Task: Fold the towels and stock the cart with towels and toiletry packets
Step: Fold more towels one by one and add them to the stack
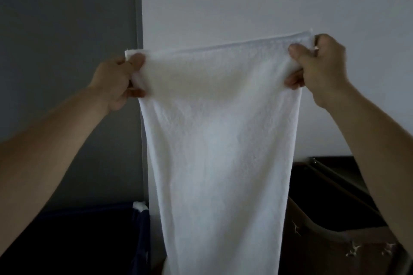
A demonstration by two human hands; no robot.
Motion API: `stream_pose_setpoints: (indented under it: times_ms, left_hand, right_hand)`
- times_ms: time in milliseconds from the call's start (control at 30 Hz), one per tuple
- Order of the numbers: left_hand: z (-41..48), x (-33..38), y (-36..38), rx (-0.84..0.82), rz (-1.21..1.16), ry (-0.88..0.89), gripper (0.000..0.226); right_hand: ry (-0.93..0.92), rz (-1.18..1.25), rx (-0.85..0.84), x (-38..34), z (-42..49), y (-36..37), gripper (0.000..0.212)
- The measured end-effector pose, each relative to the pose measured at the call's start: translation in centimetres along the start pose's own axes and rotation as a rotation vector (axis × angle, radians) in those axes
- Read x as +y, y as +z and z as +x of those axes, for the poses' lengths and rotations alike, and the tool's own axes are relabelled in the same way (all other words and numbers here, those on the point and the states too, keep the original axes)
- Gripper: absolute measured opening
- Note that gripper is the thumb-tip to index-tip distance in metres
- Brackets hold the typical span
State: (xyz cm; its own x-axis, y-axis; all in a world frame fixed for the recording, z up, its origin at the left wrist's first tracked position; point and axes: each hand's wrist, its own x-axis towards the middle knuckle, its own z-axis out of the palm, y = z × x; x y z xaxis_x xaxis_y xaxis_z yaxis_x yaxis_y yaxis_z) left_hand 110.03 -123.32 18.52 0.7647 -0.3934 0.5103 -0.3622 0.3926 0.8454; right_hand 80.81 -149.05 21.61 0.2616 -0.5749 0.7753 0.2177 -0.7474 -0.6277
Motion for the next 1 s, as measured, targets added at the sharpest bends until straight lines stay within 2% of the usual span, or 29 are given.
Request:
stream_pose_setpoints:
  times_ms: [100,267,467,600,733,833,1000]
  left_hand:
    - [0.2,0.7,0.0,0.04,0.059,0.066,0.014]
    - [0.9,0.1,1.0,0.08,0.08,0.077,0.012]
    - [1.9,-3.2,1.8,0.03,0.141,-0.053,0.012]
    - [2.9,-5.2,2.9,0.06,0.166,-0.153,0.016]
    - [4.2,-4.3,4.4,0.156,0.147,-0.037,0.018]
    - [4.6,-2.3,5.4,0.194,0.13,0.05,0.011]
    - [2.5,-1.2,4.9,0.215,0.129,0.101,0.01]
  right_hand:
    - [0.021,-0.014,-0.043,0.0,0.3,-0.4,0.022]
    - [0.047,-0.034,-0.046,0.7,1.2,-0.4,0.017]
    - [0.205,-0.002,-0.134,5.0,1.0,1.1,0.019]
    - [0.285,0.06,-0.166,7.3,1.1,3.0,0.022]
    - [0.201,0.109,-0.11,7.5,2.5,3.4,0.012]
    - [0.135,0.138,-0.081,6.9,3.6,2.6,0.015]
    - [0.108,0.169,-0.131,7.4,3.6,1.4,0.013]
